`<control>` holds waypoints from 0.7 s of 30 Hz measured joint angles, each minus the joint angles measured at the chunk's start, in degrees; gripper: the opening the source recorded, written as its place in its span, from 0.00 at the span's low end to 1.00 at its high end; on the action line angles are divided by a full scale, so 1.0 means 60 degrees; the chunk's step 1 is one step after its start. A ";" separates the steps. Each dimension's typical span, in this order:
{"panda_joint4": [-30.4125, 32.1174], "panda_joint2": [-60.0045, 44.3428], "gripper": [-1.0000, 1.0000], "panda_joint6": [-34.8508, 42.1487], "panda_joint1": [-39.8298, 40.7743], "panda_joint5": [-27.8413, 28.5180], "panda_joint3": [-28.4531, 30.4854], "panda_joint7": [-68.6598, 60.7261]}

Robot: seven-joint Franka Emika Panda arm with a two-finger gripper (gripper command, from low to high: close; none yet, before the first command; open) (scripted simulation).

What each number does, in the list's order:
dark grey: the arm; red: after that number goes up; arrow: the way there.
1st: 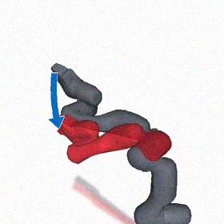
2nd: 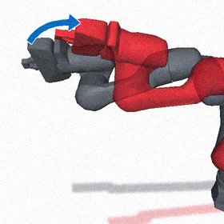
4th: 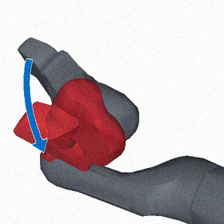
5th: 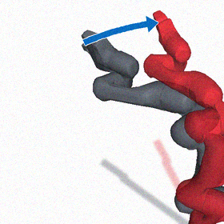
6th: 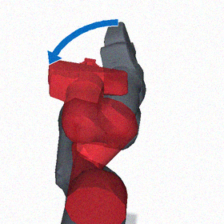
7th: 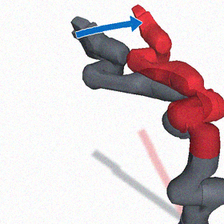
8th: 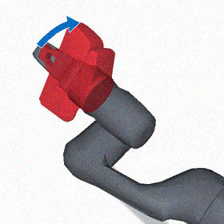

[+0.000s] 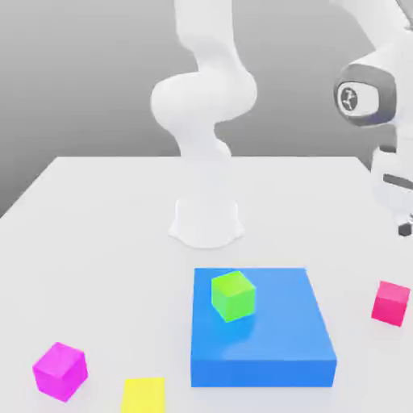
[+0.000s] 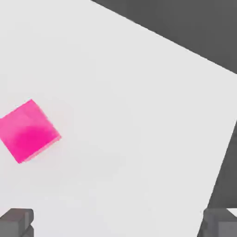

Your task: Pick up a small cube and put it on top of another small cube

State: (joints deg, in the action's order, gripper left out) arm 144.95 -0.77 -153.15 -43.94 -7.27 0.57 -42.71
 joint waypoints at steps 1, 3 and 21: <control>0.0065 -0.0208 0.50 -0.0108 -0.0119 0.0102 -0.0056 -0.0317; 0.0195 -0.0619 0.50 -0.0326 -0.0304 0.0379 -0.0164 -0.0892; 0.0192 -0.3151 0.00 -0.2097 -0.0769 0.1520 -0.0269 -0.1893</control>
State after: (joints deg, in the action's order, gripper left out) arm 146.11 -19.67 -165.73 -48.55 1.85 -1.05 -54.07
